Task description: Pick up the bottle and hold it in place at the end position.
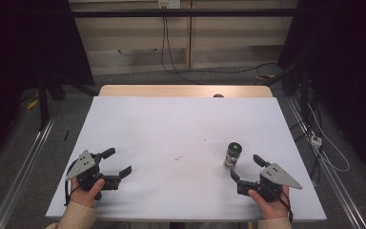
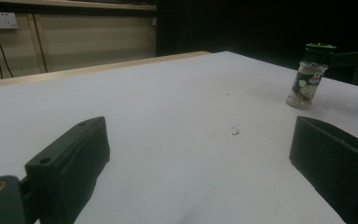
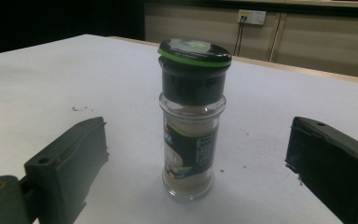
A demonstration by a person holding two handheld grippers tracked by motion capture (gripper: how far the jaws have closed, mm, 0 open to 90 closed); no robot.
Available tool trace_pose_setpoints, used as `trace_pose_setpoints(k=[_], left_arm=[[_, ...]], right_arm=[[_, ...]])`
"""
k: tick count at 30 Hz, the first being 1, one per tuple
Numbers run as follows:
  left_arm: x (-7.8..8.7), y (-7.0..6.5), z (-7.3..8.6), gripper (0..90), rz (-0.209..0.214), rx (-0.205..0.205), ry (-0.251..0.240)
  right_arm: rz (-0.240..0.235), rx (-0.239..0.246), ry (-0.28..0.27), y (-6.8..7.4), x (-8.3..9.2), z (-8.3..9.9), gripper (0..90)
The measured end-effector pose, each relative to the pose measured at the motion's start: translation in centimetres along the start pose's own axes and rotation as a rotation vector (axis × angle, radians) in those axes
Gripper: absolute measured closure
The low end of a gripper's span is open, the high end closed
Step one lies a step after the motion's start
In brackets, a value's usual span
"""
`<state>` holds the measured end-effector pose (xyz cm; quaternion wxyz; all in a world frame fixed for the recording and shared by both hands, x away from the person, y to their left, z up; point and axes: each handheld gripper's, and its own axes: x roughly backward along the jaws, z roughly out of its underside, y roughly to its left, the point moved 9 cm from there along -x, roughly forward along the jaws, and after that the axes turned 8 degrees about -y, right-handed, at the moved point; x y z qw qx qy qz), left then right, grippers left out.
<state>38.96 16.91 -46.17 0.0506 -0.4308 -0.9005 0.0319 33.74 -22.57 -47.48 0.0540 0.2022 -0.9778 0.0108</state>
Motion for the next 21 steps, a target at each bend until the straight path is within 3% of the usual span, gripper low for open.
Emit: trace_pose_setpoints(k=[9, 21], left_arm=[[0.0, 0.1, 0.0, 4.6, -0.001, 0.002, -0.001], [-0.2, 0.0, 0.1, 4.6, 0.003, -0.002, 0.002]], right_arm=[[-0.003, -0.007, 0.010, 0.1, -0.4, -0.1, 5.2], [0.007, -0.026, 0.073, 0.0, -1.9, 0.0, 10.4]])
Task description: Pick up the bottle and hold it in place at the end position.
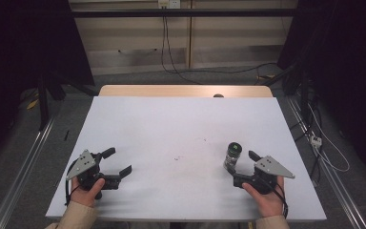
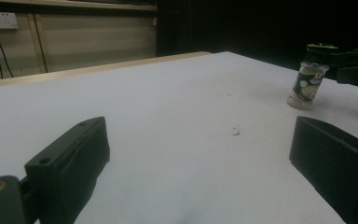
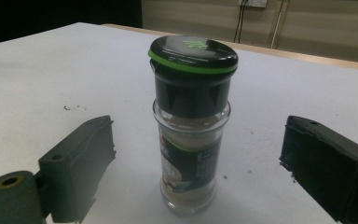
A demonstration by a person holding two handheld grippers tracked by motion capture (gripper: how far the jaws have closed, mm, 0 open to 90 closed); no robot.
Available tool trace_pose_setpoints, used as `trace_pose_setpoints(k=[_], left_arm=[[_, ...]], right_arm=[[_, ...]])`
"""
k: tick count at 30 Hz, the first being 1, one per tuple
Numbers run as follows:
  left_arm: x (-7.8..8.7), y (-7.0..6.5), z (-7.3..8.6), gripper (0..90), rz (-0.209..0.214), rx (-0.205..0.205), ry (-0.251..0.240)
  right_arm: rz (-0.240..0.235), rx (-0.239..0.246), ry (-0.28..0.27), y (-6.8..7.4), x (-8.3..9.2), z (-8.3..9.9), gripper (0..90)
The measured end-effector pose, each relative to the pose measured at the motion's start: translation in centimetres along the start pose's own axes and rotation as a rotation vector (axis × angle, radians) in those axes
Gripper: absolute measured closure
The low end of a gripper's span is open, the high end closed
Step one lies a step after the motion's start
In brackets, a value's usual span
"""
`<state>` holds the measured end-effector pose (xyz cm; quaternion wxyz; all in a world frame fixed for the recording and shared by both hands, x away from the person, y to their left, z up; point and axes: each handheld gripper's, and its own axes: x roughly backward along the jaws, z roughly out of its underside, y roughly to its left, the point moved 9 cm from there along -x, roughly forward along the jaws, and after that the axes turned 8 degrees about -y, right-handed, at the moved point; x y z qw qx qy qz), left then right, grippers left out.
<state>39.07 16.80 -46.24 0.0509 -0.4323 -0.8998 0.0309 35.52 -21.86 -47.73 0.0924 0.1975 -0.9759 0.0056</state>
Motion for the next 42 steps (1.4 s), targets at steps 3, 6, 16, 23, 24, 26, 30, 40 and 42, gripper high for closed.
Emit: trace_pose_setpoints(k=[3, 6, 16, 23, 24, 26, 30, 40, 42], left_arm=[[0.0, 0.0, 0.0, 4.6, 0.000, 0.000, -0.001], [-0.1, -0.1, 0.0, 4.6, 0.004, -0.001, 0.003], [-0.1, 0.0, 0.0, 4.6, 0.004, -0.002, 0.003], [-0.2, -0.1, 0.1, 4.6, 0.006, -0.002, 0.007], [-0.2, -0.1, 0.1, 4.6, 0.007, -0.001, 0.006], [-0.2, -0.1, 0.1, 4.6, 0.009, -0.005, 0.007], [-0.2, -0.1, 0.1, 4.6, 0.006, -0.001, 0.005], [-0.3, -0.1, 0.1, 4.6, 0.005, -0.003, 0.006], [-0.3, -0.2, 0.1, 4.7, 0.002, 0.002, 0.007]], right_arm=[[0.002, -0.003, 0.024, 0.1, -0.6, 0.2, 13.5], [-0.007, 0.010, 0.040, 0.3, -1.2, 0.2, 18.0], [-0.006, -0.021, 0.083, -0.2, -2.3, 0.7, 33.4], [-0.008, -0.023, 0.107, -0.3, -2.8, 1.0, 39.8], [-0.007, -0.018, 0.112, -0.3, -2.9, 1.1, 40.6], [-0.003, -0.015, 0.115, -0.3, -3.0, 1.1, 42.8], [-0.012, -0.013, 0.114, -0.3, -3.2, 1.0, 46.4], [-0.021, -0.015, 0.092, 0.2, -3.3, 0.5, 53.6], [-0.022, -0.013, 0.083, 0.2, -3.3, 0.3, 53.6]])
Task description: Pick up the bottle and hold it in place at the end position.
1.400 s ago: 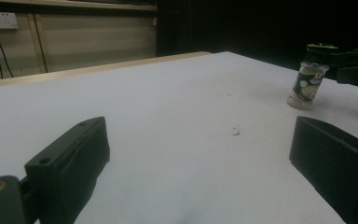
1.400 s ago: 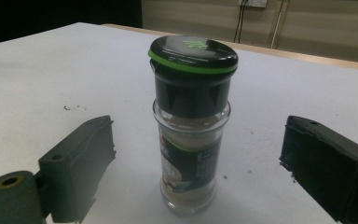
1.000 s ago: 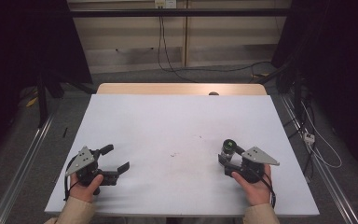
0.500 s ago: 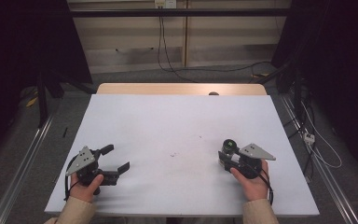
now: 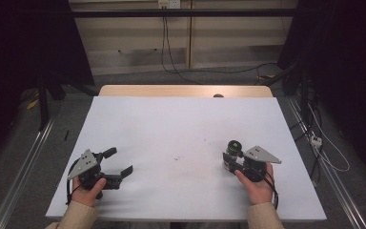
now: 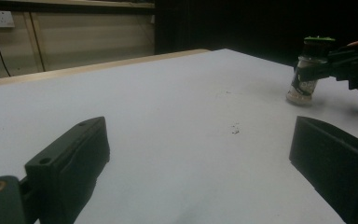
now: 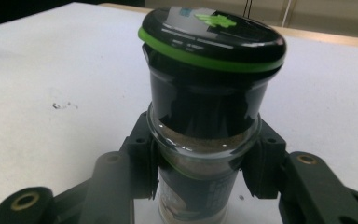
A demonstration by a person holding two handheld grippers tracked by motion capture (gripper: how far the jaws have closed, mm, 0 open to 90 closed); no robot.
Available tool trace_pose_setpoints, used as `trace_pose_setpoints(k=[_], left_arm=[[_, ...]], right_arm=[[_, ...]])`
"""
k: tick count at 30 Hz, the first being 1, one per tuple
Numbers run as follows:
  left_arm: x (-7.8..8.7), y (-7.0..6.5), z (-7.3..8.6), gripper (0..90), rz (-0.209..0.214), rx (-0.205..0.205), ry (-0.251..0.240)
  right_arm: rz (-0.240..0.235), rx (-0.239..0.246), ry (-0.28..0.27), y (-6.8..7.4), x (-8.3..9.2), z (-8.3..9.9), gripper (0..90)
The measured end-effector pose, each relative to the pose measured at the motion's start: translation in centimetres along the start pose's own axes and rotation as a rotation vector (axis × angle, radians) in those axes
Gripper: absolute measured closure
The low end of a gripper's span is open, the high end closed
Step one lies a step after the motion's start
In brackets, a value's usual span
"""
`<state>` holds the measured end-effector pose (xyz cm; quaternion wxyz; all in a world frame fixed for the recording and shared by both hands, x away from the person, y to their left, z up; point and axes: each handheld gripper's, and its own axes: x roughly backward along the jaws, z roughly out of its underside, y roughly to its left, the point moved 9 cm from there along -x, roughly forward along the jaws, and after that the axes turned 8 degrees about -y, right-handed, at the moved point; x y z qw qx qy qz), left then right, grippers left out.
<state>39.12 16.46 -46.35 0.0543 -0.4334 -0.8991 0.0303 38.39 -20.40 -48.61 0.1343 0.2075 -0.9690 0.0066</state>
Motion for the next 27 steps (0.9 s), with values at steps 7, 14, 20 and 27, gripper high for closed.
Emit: trace_pose_setpoints(k=[7, 14, 20, 27], left_arm=[[0.0, 0.0, -0.1, 4.6, 0.006, -0.011, -0.006], [-0.1, -0.2, -0.1, 4.7, 0.013, -0.014, -0.002], [-0.1, -0.2, -0.1, 4.7, 0.012, -0.019, 0.000], [-0.1, -0.3, 0.0, 4.7, 0.010, -0.012, -0.001]], right_arm=[[-0.019, -0.010, -0.018, 1.0, -0.8, -0.9, 53.7], [-0.031, 0.005, -0.014, 1.7, -1.7, -1.2, 53.7], [-0.045, 0.014, -0.007, 2.4, -2.5, -1.4, 53.7], [-0.055, 0.016, -0.011, 3.0, -3.4, -1.9, 53.7]])
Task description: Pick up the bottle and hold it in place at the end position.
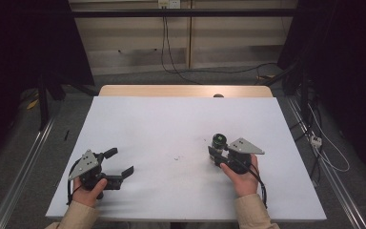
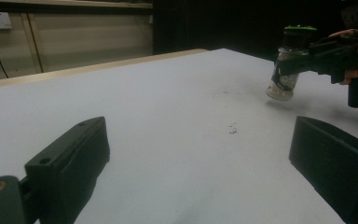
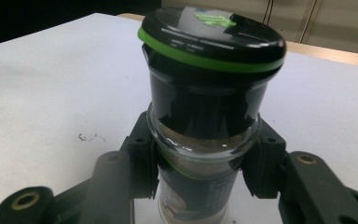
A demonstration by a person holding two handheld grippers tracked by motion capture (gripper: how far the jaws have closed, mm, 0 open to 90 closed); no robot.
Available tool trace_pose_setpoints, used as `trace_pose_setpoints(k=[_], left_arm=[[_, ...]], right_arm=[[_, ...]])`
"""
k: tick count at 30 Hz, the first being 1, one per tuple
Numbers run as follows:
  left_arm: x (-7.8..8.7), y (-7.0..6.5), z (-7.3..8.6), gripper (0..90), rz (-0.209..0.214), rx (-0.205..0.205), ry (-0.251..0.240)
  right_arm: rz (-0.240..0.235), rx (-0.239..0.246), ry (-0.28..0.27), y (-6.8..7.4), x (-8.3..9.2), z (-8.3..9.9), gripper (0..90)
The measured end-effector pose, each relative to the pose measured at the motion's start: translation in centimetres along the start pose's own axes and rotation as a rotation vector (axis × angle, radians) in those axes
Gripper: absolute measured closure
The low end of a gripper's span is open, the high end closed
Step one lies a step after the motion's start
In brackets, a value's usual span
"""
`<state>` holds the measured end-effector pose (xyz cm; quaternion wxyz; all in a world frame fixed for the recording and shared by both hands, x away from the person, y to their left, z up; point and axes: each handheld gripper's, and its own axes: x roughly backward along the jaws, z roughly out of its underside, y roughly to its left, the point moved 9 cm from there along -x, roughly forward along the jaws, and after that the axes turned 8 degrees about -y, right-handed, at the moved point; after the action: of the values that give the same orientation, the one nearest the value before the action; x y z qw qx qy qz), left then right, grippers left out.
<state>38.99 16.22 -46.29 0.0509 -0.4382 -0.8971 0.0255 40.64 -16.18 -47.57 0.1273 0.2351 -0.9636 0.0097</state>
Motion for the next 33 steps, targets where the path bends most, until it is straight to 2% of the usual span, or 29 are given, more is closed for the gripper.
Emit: trace_pose_setpoints(k=[17, 19, 33], left_arm=[[0.1, 0.1, -0.1, 4.8, 0.003, -0.008, -0.004], [0.1, 0.0, -0.1, 4.8, 0.001, 0.002, -0.007], [0.0, 0.0, -0.1, 4.9, 0.007, -0.005, -0.003]], right_arm=[[-0.029, 0.026, 0.013, 1.5, -2.4, -0.6, 53.8], [-0.032, 0.022, 0.010, 1.7, -2.7, -0.7, 53.8], [-0.053, 0.029, 0.008, 3.0, -4.6, -1.4, 53.8]])
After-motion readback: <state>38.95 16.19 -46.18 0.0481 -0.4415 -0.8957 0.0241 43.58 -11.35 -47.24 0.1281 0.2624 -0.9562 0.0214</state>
